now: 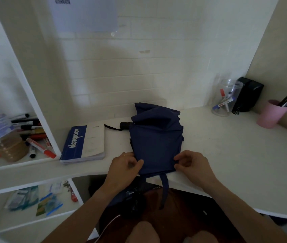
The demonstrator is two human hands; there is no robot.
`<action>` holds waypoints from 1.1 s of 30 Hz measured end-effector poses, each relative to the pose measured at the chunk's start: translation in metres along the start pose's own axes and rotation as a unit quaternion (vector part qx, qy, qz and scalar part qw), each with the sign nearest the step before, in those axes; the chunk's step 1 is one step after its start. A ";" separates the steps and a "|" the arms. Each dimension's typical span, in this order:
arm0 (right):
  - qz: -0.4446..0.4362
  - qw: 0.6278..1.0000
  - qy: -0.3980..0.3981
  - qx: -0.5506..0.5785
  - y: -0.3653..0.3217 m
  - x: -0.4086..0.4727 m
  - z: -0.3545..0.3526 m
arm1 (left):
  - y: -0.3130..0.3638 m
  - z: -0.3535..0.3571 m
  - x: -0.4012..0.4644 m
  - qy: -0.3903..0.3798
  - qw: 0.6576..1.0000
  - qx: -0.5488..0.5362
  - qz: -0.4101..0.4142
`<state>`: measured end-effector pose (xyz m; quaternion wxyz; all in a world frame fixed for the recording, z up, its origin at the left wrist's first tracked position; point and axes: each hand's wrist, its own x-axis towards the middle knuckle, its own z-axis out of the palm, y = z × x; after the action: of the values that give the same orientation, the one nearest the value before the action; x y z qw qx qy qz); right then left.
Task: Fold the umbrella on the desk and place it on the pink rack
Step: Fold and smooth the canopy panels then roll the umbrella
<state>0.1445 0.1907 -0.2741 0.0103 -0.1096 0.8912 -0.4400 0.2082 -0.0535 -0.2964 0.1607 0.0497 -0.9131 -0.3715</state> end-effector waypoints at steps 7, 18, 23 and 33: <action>-0.256 0.946 0.127 -0.153 -0.019 0.017 0.004 | -0.010 0.006 -0.002 0.006 0.997 0.047 0.062; -0.245 0.893 -0.150 -0.347 0.026 0.032 0.019 | 0.009 0.003 0.010 0.077 0.958 0.121 0.247; -0.214 0.883 -0.168 -0.382 0.028 0.026 0.010 | -0.013 0.022 0.025 -0.105 0.920 0.292 0.239; -0.144 0.985 0.002 -0.101 -0.008 0.040 -0.024 | -0.030 0.006 0.017 -0.130 0.920 0.317 0.193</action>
<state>0.1040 0.1965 -0.2504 -0.0659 -0.2359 0.9060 -0.3451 0.1890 -0.0748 -0.3168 0.0854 -0.1275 -0.9878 -0.0277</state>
